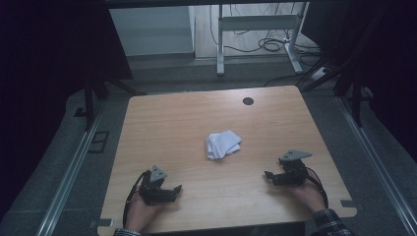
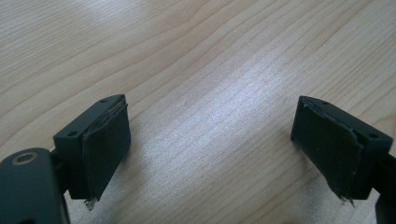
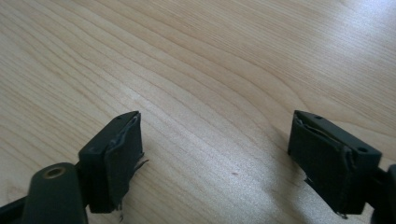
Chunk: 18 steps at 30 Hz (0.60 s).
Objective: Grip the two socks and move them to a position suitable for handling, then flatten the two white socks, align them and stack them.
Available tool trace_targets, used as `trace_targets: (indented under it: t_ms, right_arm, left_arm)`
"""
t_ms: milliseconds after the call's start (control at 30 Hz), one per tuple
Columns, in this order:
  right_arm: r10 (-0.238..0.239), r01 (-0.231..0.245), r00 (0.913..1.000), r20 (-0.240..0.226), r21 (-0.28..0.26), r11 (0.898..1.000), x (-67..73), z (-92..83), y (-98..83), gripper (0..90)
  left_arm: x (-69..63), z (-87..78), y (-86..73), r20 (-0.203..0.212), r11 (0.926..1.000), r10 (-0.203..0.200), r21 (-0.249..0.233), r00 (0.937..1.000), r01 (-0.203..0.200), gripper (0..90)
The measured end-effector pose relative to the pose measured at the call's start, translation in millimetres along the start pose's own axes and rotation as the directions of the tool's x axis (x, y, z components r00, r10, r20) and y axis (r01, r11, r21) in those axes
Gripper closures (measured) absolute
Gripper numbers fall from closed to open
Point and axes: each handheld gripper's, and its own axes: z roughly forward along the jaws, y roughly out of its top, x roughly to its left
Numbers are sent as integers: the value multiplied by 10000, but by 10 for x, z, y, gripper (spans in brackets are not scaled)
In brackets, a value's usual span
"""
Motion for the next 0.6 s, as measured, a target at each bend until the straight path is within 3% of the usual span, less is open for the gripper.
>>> trace_targets:
  t_ms: [600]
  right_arm:
    - [112,-112,9998,137,-22,9999,12,0,-7,159]
  left_arm:
    - [-2,7,5,-2,10000,-13,-24,10000,13,118]
